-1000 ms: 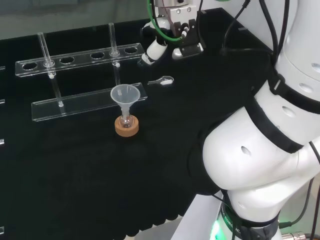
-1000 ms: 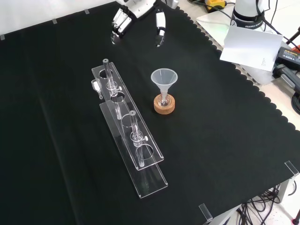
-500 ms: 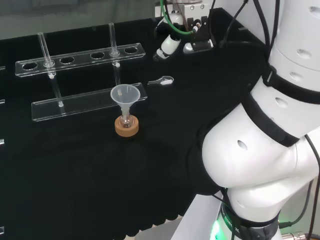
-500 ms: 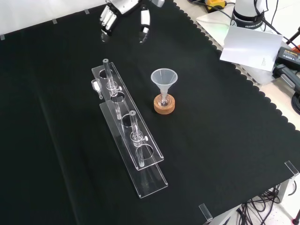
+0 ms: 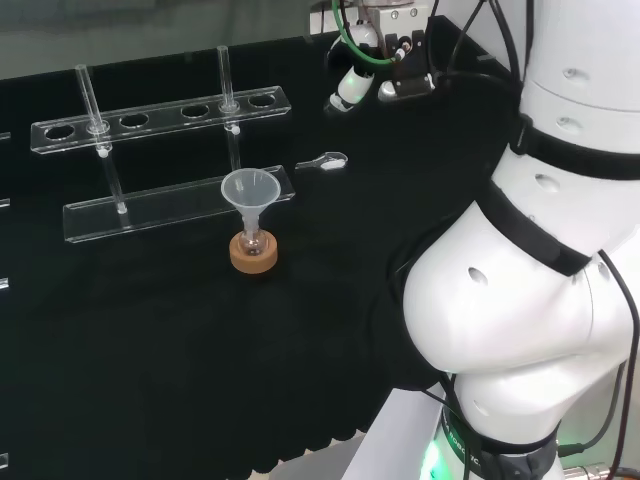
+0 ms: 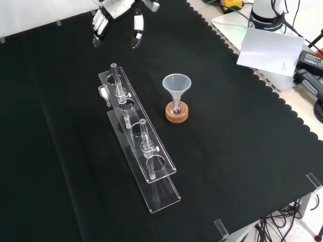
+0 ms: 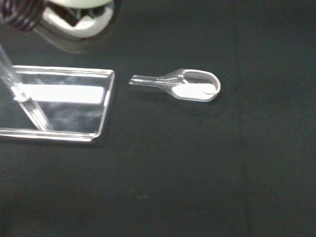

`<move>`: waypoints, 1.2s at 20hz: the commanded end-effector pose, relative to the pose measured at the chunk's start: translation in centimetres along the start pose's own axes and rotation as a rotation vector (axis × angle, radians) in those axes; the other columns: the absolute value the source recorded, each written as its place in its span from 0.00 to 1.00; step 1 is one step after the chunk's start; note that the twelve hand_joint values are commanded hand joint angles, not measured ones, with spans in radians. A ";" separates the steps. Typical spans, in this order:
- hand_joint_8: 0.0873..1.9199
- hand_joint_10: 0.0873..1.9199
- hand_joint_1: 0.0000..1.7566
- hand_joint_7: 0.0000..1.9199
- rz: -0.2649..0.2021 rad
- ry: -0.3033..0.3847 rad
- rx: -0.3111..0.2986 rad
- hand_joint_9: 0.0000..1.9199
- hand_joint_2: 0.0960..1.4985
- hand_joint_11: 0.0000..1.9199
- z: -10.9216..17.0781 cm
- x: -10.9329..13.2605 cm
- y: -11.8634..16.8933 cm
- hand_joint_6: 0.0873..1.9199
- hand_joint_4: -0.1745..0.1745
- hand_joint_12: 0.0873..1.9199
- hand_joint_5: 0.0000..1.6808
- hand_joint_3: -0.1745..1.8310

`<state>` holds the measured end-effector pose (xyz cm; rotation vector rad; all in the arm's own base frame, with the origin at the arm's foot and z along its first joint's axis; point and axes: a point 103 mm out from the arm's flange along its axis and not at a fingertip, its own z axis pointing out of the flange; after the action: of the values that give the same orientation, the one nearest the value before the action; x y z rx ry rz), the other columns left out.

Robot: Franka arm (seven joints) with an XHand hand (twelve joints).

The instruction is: Pick up the weighing funnel.

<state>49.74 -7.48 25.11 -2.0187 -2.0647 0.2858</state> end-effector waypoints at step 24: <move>0.33 0.30 0.50 0.09 -0.019 -0.162 0.136 0.22 0.34 0.20 8.8 -0.9 8.7 0.00 0.45 0.69 0.33 0.34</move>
<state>55.00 -8.38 15.40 -1.9646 -2.0961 0.5520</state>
